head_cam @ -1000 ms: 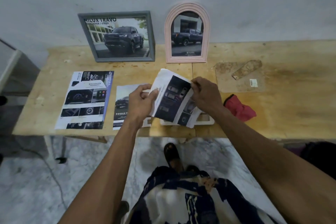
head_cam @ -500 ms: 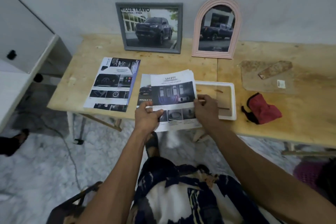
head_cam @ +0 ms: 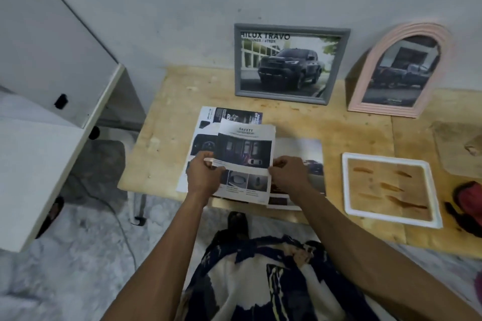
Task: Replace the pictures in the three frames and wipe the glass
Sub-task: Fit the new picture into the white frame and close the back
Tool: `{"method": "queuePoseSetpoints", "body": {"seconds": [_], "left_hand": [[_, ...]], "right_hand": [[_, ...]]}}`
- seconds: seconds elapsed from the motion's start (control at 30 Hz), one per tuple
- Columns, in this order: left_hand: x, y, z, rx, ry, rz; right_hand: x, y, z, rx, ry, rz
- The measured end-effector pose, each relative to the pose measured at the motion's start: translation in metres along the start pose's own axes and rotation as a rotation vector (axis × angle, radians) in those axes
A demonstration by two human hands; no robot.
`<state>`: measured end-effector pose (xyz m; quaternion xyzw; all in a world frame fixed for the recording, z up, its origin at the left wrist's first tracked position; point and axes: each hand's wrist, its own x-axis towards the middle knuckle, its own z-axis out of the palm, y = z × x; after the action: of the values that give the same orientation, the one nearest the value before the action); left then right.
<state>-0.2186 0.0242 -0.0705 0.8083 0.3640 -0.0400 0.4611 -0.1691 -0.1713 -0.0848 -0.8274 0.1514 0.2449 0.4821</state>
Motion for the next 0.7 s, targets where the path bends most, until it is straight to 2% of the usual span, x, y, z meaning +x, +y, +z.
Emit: {"method": "queuePoseSetpoints", "body": {"seconds": [0.1,0.27,0.57,0.7], "left_hand": [[0.031,-0.012,-0.021,0.136,-0.026,0.044],[0.064,-0.025,-0.032,0.275,-0.125,0.010],[0.091,-0.031,-0.029,0.493,-0.200,0.048],[0.095,-0.031,-0.027,0.528,-0.220,0.038]], "right_hand": [[0.012,-0.012,0.034,-0.014,0.040,0.032],[0.023,-0.020,0.067,-0.035,0.119,0.047],[0.040,-0.024,0.089,-0.127,0.216,0.156],[0.045,-0.019,0.092,-0.181,0.195,0.173]]}}
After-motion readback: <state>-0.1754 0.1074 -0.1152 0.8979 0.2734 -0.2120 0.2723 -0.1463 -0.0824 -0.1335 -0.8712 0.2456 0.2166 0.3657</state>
